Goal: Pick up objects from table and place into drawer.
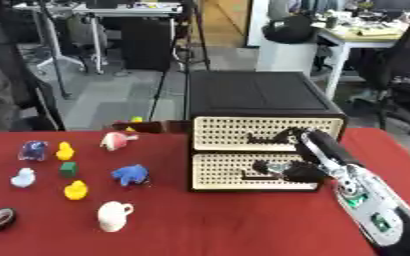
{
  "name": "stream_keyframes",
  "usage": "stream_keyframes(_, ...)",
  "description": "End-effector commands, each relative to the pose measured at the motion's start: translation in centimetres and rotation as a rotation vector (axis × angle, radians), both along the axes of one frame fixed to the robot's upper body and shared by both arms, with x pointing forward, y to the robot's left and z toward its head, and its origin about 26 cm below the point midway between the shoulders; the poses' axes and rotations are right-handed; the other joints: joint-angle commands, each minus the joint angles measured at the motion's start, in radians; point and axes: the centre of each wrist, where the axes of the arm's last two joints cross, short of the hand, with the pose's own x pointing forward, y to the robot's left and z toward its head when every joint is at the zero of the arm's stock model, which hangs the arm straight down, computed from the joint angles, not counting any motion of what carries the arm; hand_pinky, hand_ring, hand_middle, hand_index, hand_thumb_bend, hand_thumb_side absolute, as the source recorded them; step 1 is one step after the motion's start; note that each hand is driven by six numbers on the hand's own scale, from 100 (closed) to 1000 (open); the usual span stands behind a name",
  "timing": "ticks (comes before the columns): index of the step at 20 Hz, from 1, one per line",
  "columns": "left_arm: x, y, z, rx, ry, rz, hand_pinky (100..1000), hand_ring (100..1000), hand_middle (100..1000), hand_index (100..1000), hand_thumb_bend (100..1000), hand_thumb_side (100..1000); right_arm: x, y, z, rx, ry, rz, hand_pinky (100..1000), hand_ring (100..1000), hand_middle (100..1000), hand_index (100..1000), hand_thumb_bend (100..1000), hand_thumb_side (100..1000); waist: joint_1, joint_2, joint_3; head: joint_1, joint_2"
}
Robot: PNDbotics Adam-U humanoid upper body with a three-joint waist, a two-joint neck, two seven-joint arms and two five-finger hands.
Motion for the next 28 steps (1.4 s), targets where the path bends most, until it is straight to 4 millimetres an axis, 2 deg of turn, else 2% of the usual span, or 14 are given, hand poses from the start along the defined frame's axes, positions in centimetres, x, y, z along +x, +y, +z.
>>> stream_keyframes(1,0.04,-0.15,1.06,0.006,-0.032,-0.014,565,481,540,744,652,756,0.31,-0.57,1.22,-0.029,-0.030,-0.008,100,100,153,782,810,773,0.004,-0.009,0.003,-0.006,-0.012)
stream_keyframes(12,0.06,-0.26,1.06,0.004,-0.032,-0.019,565,480,540,744,650,757,0.72,-0.30,0.58,-0.041,-0.007,0.001,100,100,155,783,814,764,0.008,-0.006,0.010,-0.012,-0.014)
stream_keyframes(13,0.06,-0.27,1.06,0.004,-0.032,-0.019,565,480,540,744,650,757,0.76,-0.26,0.55,-0.043,-0.006,0.002,100,100,154,783,834,758,0.009,-0.005,0.011,-0.012,-0.014)
stream_keyframes(23,0.09,-0.40,1.05,0.002,-0.031,-0.025,566,480,541,744,648,758,1.08,-0.02,0.31,-0.048,0.003,0.007,100,100,155,800,814,763,0.014,-0.004,0.020,-0.020,-0.016)
stream_keyframes(25,0.09,-0.39,1.05,0.002,-0.031,-0.024,566,479,540,744,647,759,1.13,0.00,0.28,-0.049,0.004,0.008,100,100,155,782,812,762,0.014,-0.003,0.021,-0.021,-0.016)
stream_keyframes(28,0.09,-0.37,1.05,0.002,-0.030,-0.023,566,479,540,744,647,759,1.12,0.05,0.23,-0.051,0.005,0.011,100,100,155,698,810,754,0.013,-0.003,0.022,-0.021,-0.014)
